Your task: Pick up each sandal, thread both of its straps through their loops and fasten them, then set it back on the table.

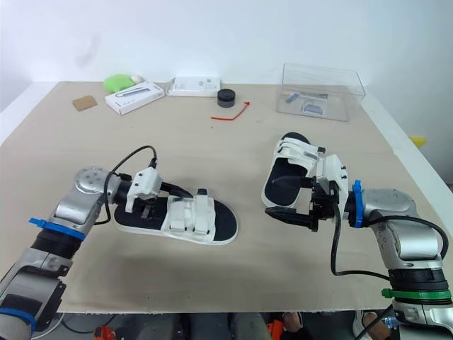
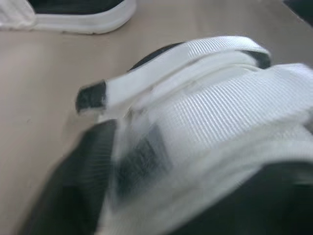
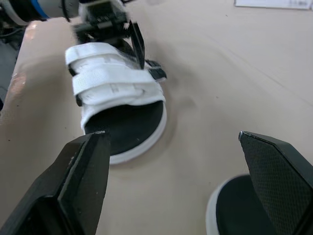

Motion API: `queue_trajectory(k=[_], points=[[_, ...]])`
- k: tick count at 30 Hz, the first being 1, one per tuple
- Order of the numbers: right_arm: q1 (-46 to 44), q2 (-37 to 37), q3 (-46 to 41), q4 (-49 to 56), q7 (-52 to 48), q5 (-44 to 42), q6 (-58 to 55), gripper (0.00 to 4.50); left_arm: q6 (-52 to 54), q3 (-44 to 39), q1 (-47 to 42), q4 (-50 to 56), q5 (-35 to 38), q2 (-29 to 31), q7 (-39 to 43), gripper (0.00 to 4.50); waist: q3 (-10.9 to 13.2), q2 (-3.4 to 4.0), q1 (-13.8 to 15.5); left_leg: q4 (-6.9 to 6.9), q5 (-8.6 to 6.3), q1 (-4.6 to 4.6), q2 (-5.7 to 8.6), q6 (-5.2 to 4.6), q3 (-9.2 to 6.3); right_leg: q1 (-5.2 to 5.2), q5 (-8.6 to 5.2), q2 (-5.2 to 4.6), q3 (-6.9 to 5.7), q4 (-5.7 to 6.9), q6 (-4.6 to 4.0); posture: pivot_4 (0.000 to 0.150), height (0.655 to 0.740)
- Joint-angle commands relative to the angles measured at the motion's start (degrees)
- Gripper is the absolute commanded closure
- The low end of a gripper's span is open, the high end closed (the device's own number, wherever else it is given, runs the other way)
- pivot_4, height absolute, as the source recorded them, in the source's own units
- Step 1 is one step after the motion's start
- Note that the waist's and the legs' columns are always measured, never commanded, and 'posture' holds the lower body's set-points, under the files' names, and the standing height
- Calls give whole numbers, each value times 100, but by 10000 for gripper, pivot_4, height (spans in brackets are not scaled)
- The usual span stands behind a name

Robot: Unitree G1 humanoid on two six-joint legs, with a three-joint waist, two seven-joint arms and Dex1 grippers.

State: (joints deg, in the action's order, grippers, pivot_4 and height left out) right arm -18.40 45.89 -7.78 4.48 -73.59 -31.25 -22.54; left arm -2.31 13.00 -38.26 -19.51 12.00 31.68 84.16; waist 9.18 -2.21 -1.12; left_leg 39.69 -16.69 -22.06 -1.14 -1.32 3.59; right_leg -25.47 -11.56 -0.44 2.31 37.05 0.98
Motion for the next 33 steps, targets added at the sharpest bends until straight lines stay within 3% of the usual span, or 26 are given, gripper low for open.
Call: queue_trajectory(k=[1, 5, 11, 15, 20, 26, 29, 33], points=[[-9, -38, -122, 285, -50, -88, 324, 0, -239, 72, -126, -257, -287, -52, -196, 27703, -1, 1, -2, 0, 0, 1, 0, 0, 0, 2, 0, 0, 0, 0, 0, 1500, 7400], [-25, -94, -62, 291, -141, 110, 918, 0, -223, 44, -167, -349, -355, -149, -403, 44670, -3, 4, -2, 1, -1, 7, 0, -1, 2, 6, 1, 0, 0, 0, 2, 1500, 7400], [-114, -241, 45, 410, 11, -25, 837, 0, 203, -160, -190, -216, -431, -218, -1113, 44913, -3, 6, 4, 16, 0, 9, 1, -2, 1, 13, 11, -3, 0, 2, 9, 1500, 7400], [-230, -285, 101, 433, 170, -54, 658, 0, 1104, -439, -353, -52, -922, -128, -2609, 44913, -3, 5, -2, 36, 4, 10, 0, -8, 6, 19, 29, -1, 7, 1, 32, 1500, 7400], [-561, -536, 230, 290, 496, -46, 341, 0, 2746, -1257, -812, -225, -1446, -333, -5308, 44913, 4, 2, -35, 41, 28, 12, -8, -27, 20, 13, 50, 10, 20, 1, 54, 1500, 7400], [-877, -841, 470, 103, 513, 18, 325, 0, 3332, -2336, -1402, -1253, -1394, -434, -7486, 44913, 5, 1, -20, 39, 30, -2, -30, -24, 12, -2, 79, 23, 12, 2, -6, 1500, 7400], [-1092, -975, 654, -220, 414, 177, 509, 0, 3423, -2476, -1605, -1740, -1407, -443, -7955, 44913, 5, 0, -3, 38, 23, -11, -26, -12, 13, -7, 79, 16, 3, 0, -7, 1500, 7400], [-1249, -1039, 751, -551, 299, 309, 712, 0, 3374, -2398, -1558, -1907, -1327, -446, -7782, 44913, 5, -1, 12, 38, 13, -23, -4, 5, 16, -8, 75, -15, -9, -5, 5, 1500, 7400]])
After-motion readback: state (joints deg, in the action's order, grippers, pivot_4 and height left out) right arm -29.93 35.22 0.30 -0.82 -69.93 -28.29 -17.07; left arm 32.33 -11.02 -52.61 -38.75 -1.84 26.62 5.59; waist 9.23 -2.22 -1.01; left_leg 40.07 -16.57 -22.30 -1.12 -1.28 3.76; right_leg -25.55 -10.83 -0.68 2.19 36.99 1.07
